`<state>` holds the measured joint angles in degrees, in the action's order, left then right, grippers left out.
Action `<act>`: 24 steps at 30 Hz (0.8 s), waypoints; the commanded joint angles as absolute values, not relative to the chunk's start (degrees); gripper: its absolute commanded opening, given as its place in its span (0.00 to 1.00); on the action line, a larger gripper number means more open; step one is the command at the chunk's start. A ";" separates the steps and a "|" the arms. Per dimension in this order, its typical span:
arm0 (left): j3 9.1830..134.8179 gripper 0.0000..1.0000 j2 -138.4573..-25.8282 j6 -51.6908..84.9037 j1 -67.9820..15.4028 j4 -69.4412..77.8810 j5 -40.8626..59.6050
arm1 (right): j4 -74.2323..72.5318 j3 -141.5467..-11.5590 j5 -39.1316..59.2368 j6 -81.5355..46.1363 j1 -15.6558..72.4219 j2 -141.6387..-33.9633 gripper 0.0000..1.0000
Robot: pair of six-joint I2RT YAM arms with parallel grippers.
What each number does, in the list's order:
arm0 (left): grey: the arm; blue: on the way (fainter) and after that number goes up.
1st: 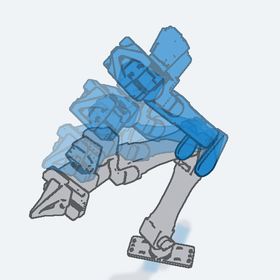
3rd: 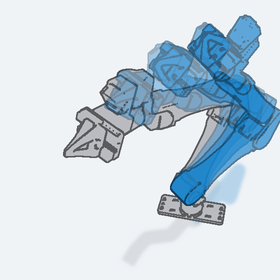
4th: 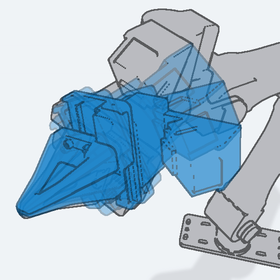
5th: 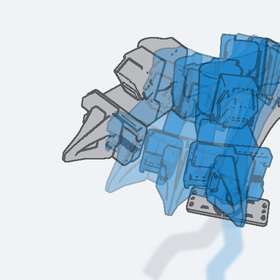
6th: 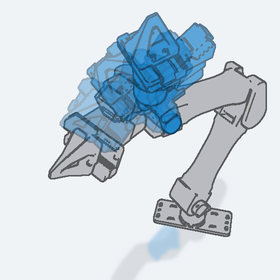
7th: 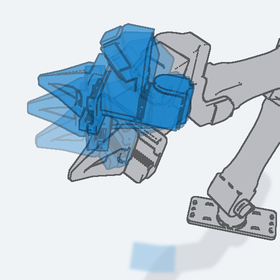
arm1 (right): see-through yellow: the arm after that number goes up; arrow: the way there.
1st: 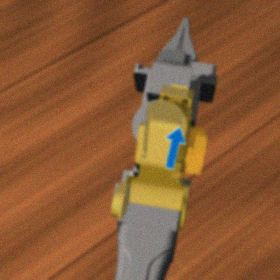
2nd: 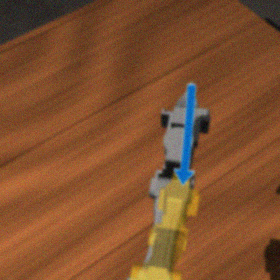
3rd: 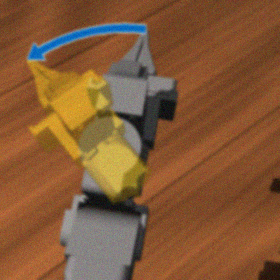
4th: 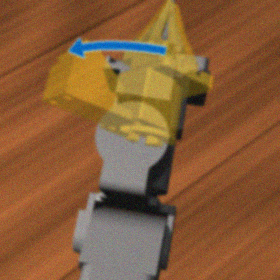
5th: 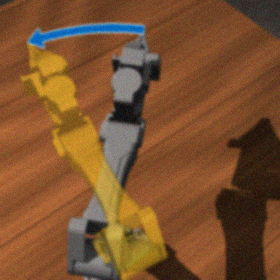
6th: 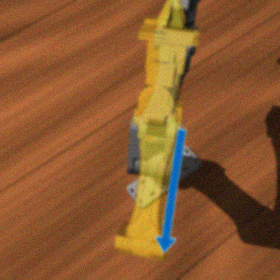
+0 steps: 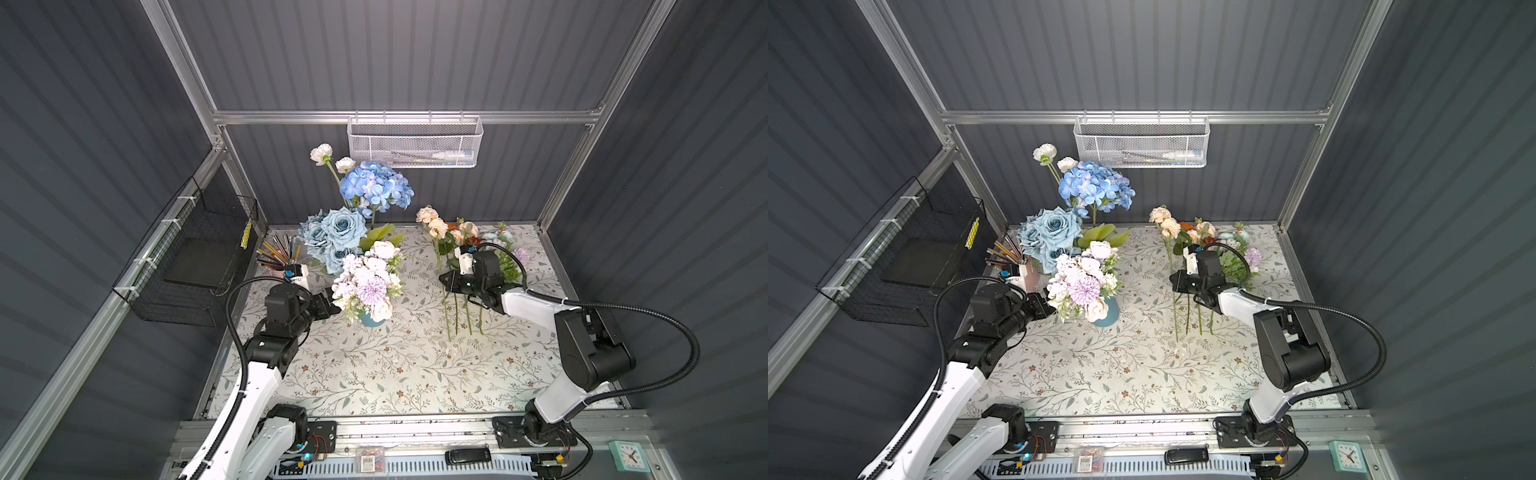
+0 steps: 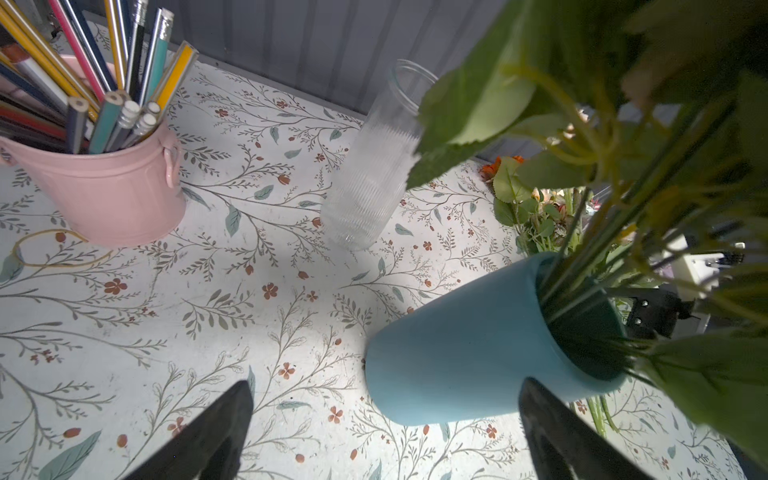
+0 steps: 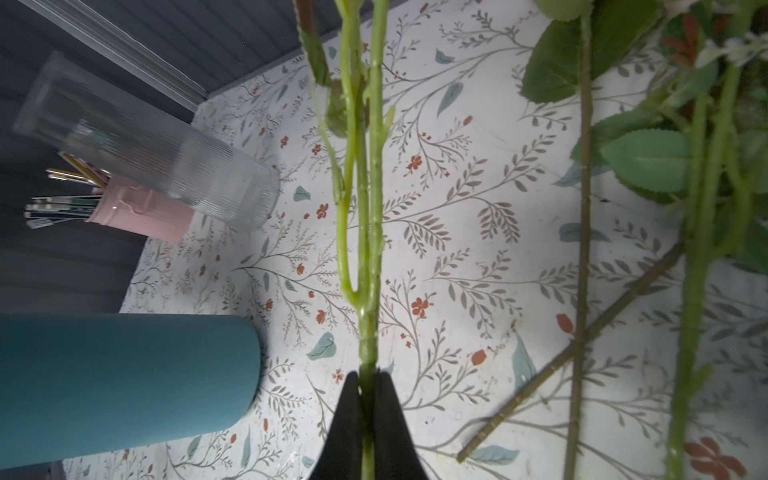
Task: Arrange the flowers into the vase
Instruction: 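Close the right gripper on a single peach rose stem, then lift the peach rose stem upward out of the pile with the right gripper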
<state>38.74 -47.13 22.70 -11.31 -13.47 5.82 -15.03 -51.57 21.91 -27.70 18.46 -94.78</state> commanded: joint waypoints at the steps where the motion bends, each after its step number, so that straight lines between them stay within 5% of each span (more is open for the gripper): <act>1: 39.11 1.00 -45.83 21.61 -11.43 -18.70 8.03 | -23.59 -50.58 25.31 -32.54 18.18 -91.27 0.00; 8: 39.74 1.00 -45.12 21.47 -17.12 -24.74 8.47 | -24.89 -47.44 24.41 -35.70 18.13 -84.88 0.00; 24: 38.83 1.00 -47.37 24.86 -25.05 -10.67 17.05 | -28.27 -44.42 21.81 -39.92 20.59 -76.76 0.00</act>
